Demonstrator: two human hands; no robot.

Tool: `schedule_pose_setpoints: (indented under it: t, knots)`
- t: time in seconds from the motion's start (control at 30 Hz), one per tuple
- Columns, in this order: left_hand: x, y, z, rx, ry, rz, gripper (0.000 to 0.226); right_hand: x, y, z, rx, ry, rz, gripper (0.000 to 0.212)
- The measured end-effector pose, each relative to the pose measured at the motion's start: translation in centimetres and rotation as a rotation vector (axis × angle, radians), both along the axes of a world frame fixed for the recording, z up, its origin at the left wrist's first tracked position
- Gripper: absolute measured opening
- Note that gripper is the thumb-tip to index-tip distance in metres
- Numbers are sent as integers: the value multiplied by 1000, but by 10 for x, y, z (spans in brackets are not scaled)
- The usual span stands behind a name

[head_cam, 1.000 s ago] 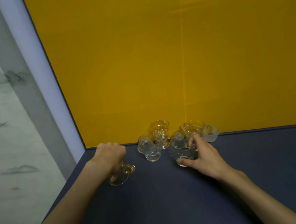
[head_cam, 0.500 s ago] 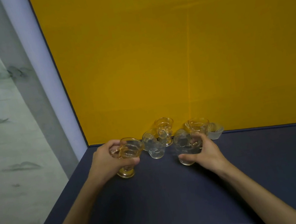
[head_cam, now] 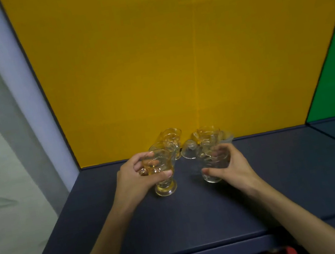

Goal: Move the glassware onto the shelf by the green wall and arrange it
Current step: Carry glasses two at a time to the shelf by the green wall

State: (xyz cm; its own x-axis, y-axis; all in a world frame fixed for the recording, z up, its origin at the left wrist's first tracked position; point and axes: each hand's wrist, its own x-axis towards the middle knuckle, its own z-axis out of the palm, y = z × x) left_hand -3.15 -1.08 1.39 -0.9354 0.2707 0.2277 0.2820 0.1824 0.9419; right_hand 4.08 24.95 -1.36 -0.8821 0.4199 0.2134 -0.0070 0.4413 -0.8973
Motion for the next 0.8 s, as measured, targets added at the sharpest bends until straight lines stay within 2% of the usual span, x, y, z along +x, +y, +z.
schedule_pose_setpoints:
  t: [0.2, 0.43, 0.63, 0.8]
  knots:
    - [10, 47, 1, 11, 28, -160, 65, 49, 17, 10, -25, 84, -117, 76]
    - [48, 126, 9, -23, 106, -339, 65, 125, 73, 12, 39, 75, -243, 79]
    - [104, 204, 11, -21, 104, -436, 68, 199, 136, 11, 53, 74, -321, 71]
    - [167, 278, 10, -32, 133, -446, 64, 264, 204, 9, 45, 95, -348, 77]
